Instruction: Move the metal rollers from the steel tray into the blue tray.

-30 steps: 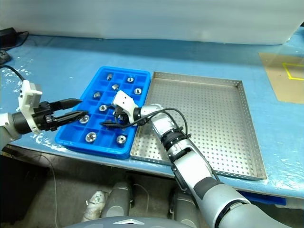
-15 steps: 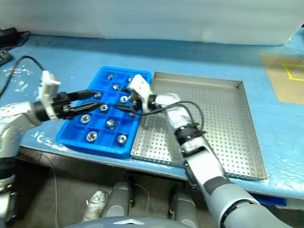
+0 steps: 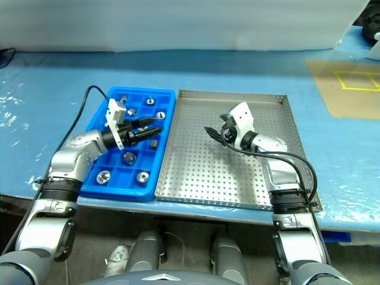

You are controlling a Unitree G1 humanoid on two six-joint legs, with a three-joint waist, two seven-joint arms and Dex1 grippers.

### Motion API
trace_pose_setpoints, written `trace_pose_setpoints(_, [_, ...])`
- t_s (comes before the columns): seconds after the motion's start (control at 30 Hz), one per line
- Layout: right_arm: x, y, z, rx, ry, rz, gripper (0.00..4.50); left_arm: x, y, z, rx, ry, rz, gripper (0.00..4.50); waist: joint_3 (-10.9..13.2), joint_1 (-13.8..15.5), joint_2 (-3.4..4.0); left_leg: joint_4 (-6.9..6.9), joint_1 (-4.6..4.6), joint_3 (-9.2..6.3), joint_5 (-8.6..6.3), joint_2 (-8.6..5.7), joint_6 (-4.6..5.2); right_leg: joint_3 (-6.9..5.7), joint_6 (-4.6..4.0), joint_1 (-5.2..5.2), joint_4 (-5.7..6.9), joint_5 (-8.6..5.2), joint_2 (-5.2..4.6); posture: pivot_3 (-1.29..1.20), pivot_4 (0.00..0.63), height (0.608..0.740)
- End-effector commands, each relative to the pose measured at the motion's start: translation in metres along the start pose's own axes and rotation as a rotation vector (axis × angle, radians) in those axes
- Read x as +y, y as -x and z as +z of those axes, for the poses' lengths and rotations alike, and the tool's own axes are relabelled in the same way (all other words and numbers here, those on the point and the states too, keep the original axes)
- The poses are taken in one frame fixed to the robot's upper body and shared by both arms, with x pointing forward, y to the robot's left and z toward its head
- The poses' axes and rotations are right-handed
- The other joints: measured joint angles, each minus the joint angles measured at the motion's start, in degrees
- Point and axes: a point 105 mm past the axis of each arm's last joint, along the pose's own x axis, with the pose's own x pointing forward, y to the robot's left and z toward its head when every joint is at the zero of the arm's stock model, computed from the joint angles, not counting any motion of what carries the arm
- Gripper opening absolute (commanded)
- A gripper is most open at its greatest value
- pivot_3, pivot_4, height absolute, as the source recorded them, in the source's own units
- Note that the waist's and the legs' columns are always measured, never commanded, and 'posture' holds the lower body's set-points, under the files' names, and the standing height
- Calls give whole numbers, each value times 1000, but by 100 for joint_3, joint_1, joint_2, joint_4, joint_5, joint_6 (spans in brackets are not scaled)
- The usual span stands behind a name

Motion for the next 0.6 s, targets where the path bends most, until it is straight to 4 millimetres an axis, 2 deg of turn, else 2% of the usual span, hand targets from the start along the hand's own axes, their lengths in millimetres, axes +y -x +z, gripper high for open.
trace_pose_setpoints(0.03, [4, -1, 21, -65, 45, 2, 3673, 3, 2, 7, -13, -57, 2, 3152, -1, -45, 1, 0, 3, 0, 0, -1, 1, 3, -1, 1, 0, 0, -1, -106, 150, 740])
trace_pose_setpoints(0.13, [1, -4, 25, -72, 43, -5, 3673, 5, 2, 1, 14, -78, 6, 3152, 0, -56, 1, 0, 7, 1, -2, -3, 4, 5, -8, 8, -1, -5, -2, -101, 150, 740])
trace_pose_setpoints(0.6, [-1, -14, 25, -75, 46, -23, 3673, 6, 9, 5, -11, -76, 34, 3152, 0, -38, 1, 7, 6, 1, -9, -5, 16, 6, -26, 12, -2, -15, -4, -71, 150, 740])
